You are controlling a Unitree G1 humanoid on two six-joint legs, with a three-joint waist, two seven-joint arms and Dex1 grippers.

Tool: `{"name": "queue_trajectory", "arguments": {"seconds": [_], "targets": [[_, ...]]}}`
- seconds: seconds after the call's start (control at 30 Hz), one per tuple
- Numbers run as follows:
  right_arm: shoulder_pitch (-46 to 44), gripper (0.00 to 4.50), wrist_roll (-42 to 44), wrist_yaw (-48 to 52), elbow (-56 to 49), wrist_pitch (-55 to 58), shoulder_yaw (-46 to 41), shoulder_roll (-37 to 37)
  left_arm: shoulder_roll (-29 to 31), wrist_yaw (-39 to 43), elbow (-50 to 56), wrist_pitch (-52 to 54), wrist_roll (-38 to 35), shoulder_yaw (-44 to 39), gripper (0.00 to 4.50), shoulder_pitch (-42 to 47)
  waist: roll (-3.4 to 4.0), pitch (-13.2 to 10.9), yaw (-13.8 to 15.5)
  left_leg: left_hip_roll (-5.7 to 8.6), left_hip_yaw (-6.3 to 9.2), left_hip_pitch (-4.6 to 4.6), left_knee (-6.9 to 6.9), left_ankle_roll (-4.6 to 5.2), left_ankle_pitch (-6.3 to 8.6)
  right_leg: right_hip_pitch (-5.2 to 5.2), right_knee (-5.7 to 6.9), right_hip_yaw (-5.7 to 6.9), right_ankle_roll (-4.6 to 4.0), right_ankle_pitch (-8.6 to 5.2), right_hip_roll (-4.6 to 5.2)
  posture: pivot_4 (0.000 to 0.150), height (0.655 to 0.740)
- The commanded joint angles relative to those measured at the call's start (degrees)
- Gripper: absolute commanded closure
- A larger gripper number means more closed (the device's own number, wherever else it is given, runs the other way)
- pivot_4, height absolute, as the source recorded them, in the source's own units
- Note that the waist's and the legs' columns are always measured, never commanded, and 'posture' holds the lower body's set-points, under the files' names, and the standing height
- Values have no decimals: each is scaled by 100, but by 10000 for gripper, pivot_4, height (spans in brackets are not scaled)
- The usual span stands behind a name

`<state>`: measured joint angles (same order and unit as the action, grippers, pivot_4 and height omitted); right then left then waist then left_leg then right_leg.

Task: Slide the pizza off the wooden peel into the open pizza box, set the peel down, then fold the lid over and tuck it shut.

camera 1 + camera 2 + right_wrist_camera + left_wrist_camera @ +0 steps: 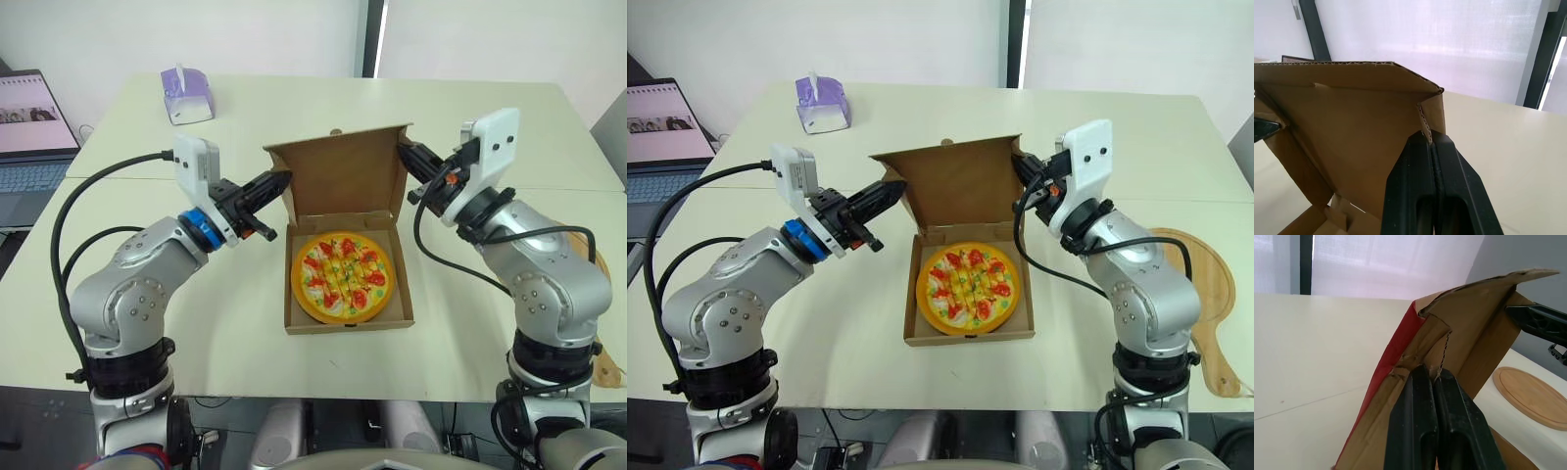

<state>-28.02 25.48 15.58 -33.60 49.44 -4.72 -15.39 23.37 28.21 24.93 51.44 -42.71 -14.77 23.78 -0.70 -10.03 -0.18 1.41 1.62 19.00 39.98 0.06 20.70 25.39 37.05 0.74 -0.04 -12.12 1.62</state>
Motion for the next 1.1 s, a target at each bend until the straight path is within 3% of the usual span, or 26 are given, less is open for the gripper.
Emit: {"name": "queue_trajectory", "arguments": {"seconds": [0.03, 0.67, 1.1], "targets": [[124, 45000, 156, 6, -429, -51, 325, 105, 23, 88, 284, -67, -180, 207, 44692, -97, 2, 1, -1, 0, -1, -4, 0, 0, 0, -3, 0, -1, 0, 0, -1, 1500, 7400], [1093, 45000, 212, -343, -1087, -121, 625, 450, 238, 67, 1064, -645, -170, 182, 44692, -1130, 2, 5, -37, -6, -3, -12, -3, 1, 0, -8, -2, -8, -1, -1, -9, 1500, 7400], [1894, 45000, 269, -339, -1252, -262, 618, 384, 360, 105, 1631, -1323, 281, 571, 44692, -2066, -1, 9, -125, -12, -1, -17, -4, 1, 0, -13, -4, -13, 0, -3, -20, 1500, 7400]]}}
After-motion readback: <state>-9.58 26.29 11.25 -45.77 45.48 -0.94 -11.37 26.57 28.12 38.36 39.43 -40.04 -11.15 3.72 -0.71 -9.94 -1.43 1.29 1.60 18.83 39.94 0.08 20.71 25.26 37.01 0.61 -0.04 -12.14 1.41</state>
